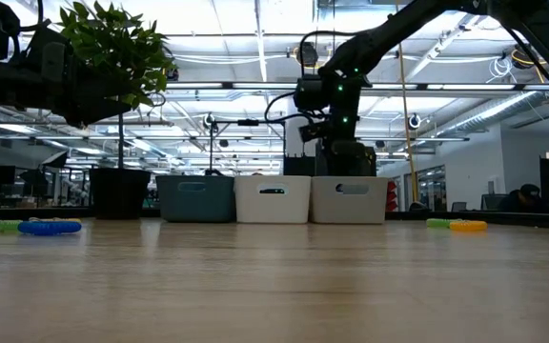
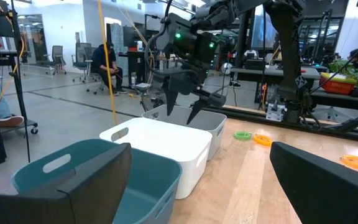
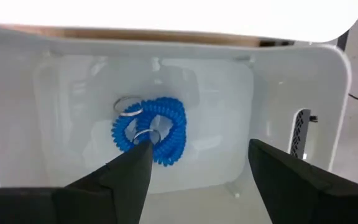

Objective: Sort spring keychains
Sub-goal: Put the blue spring keychain in the gray bin

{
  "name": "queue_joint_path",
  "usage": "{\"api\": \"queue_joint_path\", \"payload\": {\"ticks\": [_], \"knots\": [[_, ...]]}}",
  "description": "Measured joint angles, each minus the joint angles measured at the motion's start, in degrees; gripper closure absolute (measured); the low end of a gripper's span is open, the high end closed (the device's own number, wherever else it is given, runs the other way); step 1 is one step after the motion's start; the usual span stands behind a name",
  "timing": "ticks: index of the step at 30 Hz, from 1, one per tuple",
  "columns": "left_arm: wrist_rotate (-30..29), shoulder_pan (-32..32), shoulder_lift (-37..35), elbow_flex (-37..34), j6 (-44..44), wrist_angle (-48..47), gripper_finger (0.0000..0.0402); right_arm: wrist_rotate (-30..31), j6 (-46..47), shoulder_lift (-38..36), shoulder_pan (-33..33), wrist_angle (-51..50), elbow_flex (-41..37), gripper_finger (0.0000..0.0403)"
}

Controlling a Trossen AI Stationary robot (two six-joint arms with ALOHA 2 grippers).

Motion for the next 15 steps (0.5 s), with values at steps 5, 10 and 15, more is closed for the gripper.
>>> {"api": "queue_joint_path", "payload": {"ticks": [5,10,15], "knots": [[0.0,-0.01,-0.01,0.0,0.02,-0.01,0.0009,0.0,0.68,0.0,0.0,0.36,0.0,0.0149],[0.0,-0.02,-0.02,0.0,0.02,0.0,0.0009,-3.09,4.23,-0.52,-0.02,2.23,-0.02,0.0149],[0.02,0.0,-0.02,0.0,-0.09,0.0,0.0009,-4.56,8.44,-3.01,1.2,4.75,0.0,0.0149]]}}
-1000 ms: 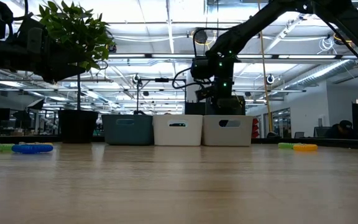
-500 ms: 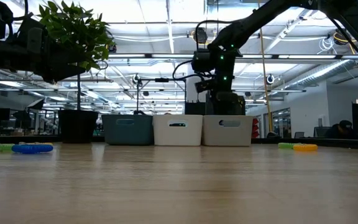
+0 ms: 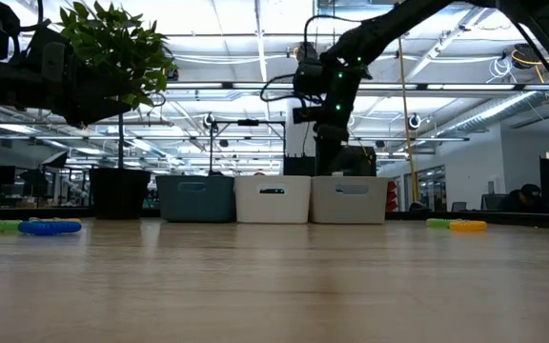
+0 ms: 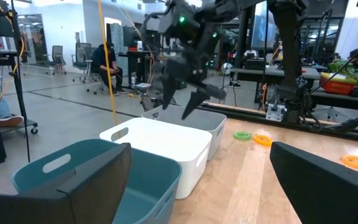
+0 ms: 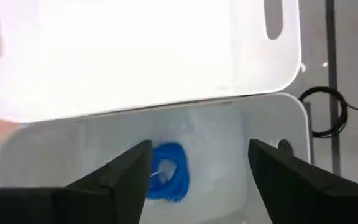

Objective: Sort spring keychains
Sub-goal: Put the blue spring keychain in the gray bin

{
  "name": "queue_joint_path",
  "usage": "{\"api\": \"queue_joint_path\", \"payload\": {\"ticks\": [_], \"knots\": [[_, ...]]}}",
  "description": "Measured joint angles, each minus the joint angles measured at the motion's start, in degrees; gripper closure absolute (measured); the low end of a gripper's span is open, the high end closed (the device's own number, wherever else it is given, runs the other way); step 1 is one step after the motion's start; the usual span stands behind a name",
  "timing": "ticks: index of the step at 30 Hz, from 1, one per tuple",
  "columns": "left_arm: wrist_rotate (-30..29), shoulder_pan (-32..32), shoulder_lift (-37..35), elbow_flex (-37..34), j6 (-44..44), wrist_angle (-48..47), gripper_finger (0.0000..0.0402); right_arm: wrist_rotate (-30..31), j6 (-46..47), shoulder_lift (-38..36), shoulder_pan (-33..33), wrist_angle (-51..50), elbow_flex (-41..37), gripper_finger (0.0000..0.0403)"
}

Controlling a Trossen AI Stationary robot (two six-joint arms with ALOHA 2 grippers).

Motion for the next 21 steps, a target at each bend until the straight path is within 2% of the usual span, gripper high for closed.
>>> {"api": "queue_joint_path", "payload": {"ticks": [7,14,21], "knots": [[0.0,-0.02,0.02,0.0,0.09,0.09,0.0009,-0.01,5.42,-4.66,4.53,1.63,0.01,0.0149],[1.3,-0.02,0.02,0.0,-2.26,0.05,0.0009,0.05,8.63,-8.78,12.06,2.84,0.0,0.0149],[2.15,0.0,0.04,0.02,-4.46,-1.46,0.0009,0.1,11.31,-10.65,21.47,12.46,0.0,0.0164]]}}
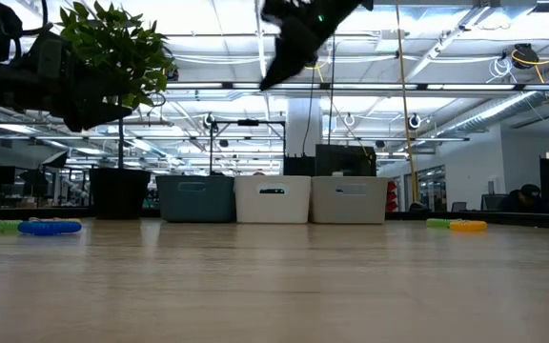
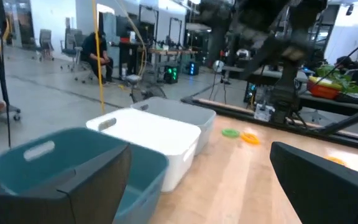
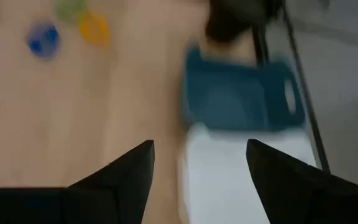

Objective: Sort spring keychains
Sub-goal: Put the blue spring keychain in the gray bin

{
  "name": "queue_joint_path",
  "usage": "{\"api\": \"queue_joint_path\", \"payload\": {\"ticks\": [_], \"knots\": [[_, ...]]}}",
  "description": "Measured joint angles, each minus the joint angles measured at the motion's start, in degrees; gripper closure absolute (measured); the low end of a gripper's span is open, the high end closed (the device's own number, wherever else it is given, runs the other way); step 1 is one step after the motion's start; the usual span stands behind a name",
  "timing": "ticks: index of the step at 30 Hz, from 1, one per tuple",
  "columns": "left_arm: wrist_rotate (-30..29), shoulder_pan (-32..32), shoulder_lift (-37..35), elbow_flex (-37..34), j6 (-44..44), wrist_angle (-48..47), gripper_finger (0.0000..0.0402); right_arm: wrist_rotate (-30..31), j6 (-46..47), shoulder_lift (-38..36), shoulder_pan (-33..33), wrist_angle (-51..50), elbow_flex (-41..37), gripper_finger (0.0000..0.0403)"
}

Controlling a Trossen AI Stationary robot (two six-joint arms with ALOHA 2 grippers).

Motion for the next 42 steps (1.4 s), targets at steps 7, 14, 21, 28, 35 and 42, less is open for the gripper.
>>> {"api": "queue_joint_path", "payload": {"ticks": [7,14,21,28,35,42], "knots": [[7.32,-0.04,-0.04,0.05,-0.12,-0.12,0.0009,0.23,2.88,-0.02,6.57,11.81,-1.3,0.0178],[8.84,-0.06,-0.04,0.05,0.02,0.07,0.0009,0.36,6.91,0.22,9.93,30.01,-9.98,0.0178],[12.63,-0.19,-0.04,0.05,-0.06,0.58,0.0009,0.37,10.54,0.28,13.04,46.5,-19.97,0.0178],[13.02,-3.25,-0.04,0.05,3.05,0.63,0.0009,0.39,12.39,0.16,16.67,63.52,-29.61,0.0179],[10.57,-8.33,0.14,1.1,7.07,-2.45,0.0009,0.48,13.54,0.09,18.71,72.4,-33.18,0.0179],[-0.99,-15.62,6.45,6.54,5.19,-8.04,0.0009,0.59,13.51,0.11,18.96,71.61,-33.2,0.0179]]}}
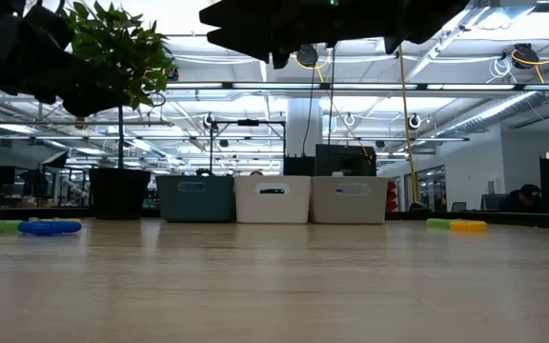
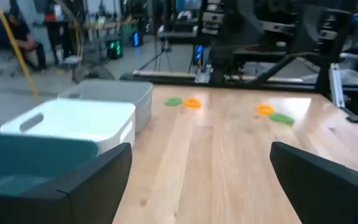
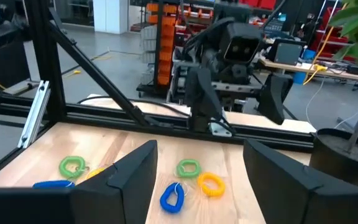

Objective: Sort spring keychains
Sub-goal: Put the blue spring keychain in the gray bin

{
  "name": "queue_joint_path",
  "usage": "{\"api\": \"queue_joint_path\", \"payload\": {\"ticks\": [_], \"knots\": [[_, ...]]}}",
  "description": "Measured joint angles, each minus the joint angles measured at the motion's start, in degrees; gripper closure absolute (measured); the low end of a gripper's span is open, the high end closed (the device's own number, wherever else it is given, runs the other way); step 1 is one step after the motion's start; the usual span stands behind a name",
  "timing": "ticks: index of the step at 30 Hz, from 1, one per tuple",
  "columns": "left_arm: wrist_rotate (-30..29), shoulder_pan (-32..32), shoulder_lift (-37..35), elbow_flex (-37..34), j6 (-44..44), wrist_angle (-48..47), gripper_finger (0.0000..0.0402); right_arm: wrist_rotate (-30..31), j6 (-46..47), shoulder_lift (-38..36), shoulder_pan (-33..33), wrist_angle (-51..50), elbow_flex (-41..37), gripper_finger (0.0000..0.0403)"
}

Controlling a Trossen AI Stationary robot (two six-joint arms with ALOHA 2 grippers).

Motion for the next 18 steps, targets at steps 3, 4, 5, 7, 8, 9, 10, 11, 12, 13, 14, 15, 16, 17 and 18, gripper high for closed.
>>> {"api": "queue_joint_path", "payload": {"ticks": [3,4,5,7,8,9,10,11,12,13,14,15,16,17,18], "knots": [[-4.32,-3.32,4.53,2.65,-3.76,-1.08,0.0009,0.0,0.03,0.0,0.0,-0.34,0.0,0.0179],[-5.18,-4.44,6.25,3.81,-4.72,-2.03,0.0009,-0.02,0.03,0.0,0.0,-0.43,0.0,0.0179],[-6.0,-5.57,8.15,5.08,-5.68,-2.68,0.0009,-0.12,0.03,0.0,0.0,-0.59,0.0,0.0179],[-7.58,-7.83,12.26,8.24,-7.1,-5.2,0.0009,-0.17,0.03,0.0,0.0,-0.95,0.0,0.0179],[-8.35,-8.96,14.36,10.09,-7.17,-6.84,0.0009,-0.17,0.05,0.0,0.0,-1.07,0.0,0.0179],[-9.04,-10.05,16.65,12.13,-7.26,-8.8,0.0009,-0.17,0.16,0.0,0.0,-1.32,0.0,0.0179],[-9.68,-11.06,18.85,14.23,-7.74,-10.9,0.0009,-0.18,0.39,0.0,0.0,-1.57,0.0,0.0179],[-10.06,-12.0,21.07,16.38,-8.3,-13.59,0.0009,-0.2,0.68,0.0,0.0,-1.83,0.0,0.0179],[-10.19,-12.9,23.31,18.56,-8.81,-16.43,0.0009,-0.2,1.0,0.0,0.0,-2.13,0.0,0.0179],[-10.23,-13.69,25.49,20.6,-9.72,-19.51,0.0009,-0.22,1.1,0.0,0.0,-2.29,0.0,0.0179],[-10.23,-14.46,27.65,22.78,-10.92,-22.81,0.0009,-0.22,0.98,0.0,0.0,-2.5,0.0,0.0179],[-10.25,-15.14,29.73,24.84,-12.21,-26.24,0.0009,-0.22,0.39,0.0,0.02,-2.61,0.0,0.0179],[-10.24,-15.75,31.76,26.73,-13.43,-29.53,0.0009,-0.22,-0.26,0.0,0.09,-2.77,0.0,0.0179],[-10.23,-16.34,33.79,28.45,-14.75,-32.79,0.0009,-0.21,-0.87,-0.02,0.17,-2.92,0.0,0.0179],[-10.23,-16.87,35.76,30.14,-16.04,-35.63,0.0009,-0.22,-1.71,-0.34,0.29,-3.46,0.0,0.0179]]}}
